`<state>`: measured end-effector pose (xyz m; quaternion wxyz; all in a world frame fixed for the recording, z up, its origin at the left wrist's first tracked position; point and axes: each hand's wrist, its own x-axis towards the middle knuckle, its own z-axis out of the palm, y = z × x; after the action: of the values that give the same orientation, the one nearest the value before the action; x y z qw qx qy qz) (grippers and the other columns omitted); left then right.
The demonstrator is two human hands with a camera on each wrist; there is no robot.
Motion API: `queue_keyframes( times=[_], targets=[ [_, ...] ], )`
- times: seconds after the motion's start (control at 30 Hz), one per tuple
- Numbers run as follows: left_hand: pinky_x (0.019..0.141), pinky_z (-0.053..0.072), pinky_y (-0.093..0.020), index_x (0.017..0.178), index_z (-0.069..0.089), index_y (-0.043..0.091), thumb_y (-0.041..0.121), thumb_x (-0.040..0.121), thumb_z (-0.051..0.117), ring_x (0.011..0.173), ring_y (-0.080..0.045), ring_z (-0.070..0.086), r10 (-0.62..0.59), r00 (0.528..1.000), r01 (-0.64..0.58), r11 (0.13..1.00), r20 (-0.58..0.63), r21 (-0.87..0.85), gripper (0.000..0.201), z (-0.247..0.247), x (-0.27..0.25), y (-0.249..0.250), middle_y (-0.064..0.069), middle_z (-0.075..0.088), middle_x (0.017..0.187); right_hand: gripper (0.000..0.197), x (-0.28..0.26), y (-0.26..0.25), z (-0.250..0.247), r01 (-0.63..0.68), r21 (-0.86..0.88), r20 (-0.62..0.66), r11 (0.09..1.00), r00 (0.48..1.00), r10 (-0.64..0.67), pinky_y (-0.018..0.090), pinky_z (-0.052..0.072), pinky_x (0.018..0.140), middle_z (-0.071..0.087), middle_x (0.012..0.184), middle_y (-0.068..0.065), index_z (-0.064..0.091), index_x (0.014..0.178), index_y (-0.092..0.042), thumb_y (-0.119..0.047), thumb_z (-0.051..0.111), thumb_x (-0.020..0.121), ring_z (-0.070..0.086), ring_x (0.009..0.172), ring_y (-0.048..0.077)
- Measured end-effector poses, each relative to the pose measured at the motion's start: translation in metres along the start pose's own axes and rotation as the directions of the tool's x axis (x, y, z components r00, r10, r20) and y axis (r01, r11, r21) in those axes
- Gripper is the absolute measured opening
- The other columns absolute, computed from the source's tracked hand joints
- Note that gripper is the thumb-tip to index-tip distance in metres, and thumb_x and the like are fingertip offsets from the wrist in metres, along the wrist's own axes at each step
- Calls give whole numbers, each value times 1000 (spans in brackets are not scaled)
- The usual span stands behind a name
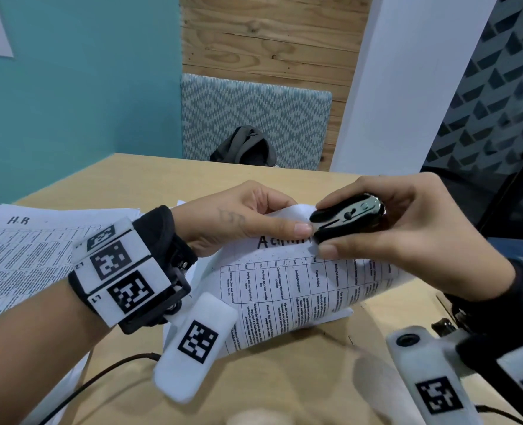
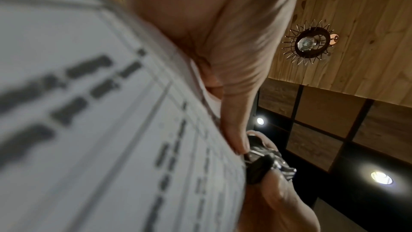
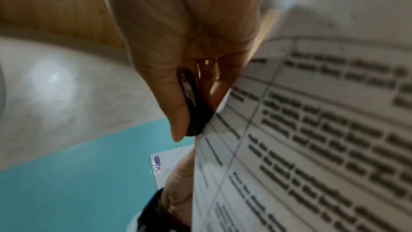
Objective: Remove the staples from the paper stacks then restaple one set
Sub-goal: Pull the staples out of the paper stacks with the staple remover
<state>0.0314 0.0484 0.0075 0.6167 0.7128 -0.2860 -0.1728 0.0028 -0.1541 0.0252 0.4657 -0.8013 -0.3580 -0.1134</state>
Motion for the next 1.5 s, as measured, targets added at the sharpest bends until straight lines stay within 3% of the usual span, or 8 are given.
queue_keyframes(
  times=[0.13, 0.57, 0.7, 0.87, 1.03, 1.13, 1.37, 1.5],
  targets=[
    [59, 50, -18, 72, 73, 16, 11, 78, 63, 61, -9, 62, 28, 1000, -28, 1000, 2, -11, 12, 2, 0, -1, 0, 67, 68, 46, 3, 3, -3, -133, 170, 16, 976, 991, 132, 21, 53, 60, 73, 73, 7, 73, 78, -11, -8, 90, 35, 67, 67, 12],
    [63, 47, -17, 74, 71, 14, 16, 77, 68, 66, -9, 58, 34, 998, -28, 991, -45, 129, 4, 10, 0, 2, -1, 65, 71, 23, 6, 1, 1, -391, 294, 49, 872, 918, 394, 16, 38, 46, 60, 56, 7, 67, 62, 4, -8, 81, 48, 51, 52, 13],
    [67, 35, -32, 76, 67, 3, 19, 76, 66, 69, -18, 45, 52, 997, -40, 978, -57, 207, 16, 13, 0, 3, -6, 55, 71, 15, 5, -4, 6, -424, 366, 64, 828, 899, 433, 16, 42, 45, 56, 50, 7, 66, 50, -9, -18, 77, 46, 55, 46, 12],
    [58, 40, -20, 65, 65, 10, 17, 75, 65, 59, -14, 50, 21, 998, -8, 973, -54, 231, 12, 18, -1, 2, -4, 58, 63, 19, 9, -3, 1, -472, 400, 20, 785, 861, 507, 13, 36, 37, 55, 46, 3, 66, 46, -11, -29, 68, 53, 47, 37, 9],
    [55, 42, -20, 75, 63, -5, 19, 72, 65, 60, -15, 52, 28, 989, 6, 974, -145, 228, 24, 11, 3, 1, -8, 59, 67, 20, 9, -4, -7, -394, 332, -43, 857, 901, 431, 12, 39, 39, 48, 39, -3, 59, 40, -14, -24, 69, 55, 47, 37, 6],
    [58, 49, -20, 82, 65, -5, 16, 73, 73, 62, -15, 59, -14, 989, 40, 984, -150, 172, 24, 6, 2, 3, -11, 65, 73, 20, 9, -6, -16, -362, 177, -18, 915, 929, 370, 13, 43, 43, 58, 48, 1, 64, 53, -9, -27, 74, 52, 52, 44, 7],
    [52, 50, -18, 75, 65, 6, 12, 82, 62, 56, -12, 66, -57, 987, 77, 989, -153, 129, 10, 0, 0, 10, -5, 71, 68, 72, -5, -2, -58, -361, -62, 92, 930, 926, 366, 14, 47, 51, 69, 76, 11, 70, 77, -10, -69, 77, 37, 62, 64, 11],
    [55, 53, -20, 85, 67, 0, 18, 76, 63, 61, -14, 68, -62, 991, 82, 983, -122, 163, 20, -1, -2, 15, -12, 72, 77, 73, -28, 5, -68, -403, -58, 179, 913, 896, 407, 17, 44, 47, 69, 87, 9, 71, 84, -13, -67, 80, 36, 60, 64, 8]
  ],
)
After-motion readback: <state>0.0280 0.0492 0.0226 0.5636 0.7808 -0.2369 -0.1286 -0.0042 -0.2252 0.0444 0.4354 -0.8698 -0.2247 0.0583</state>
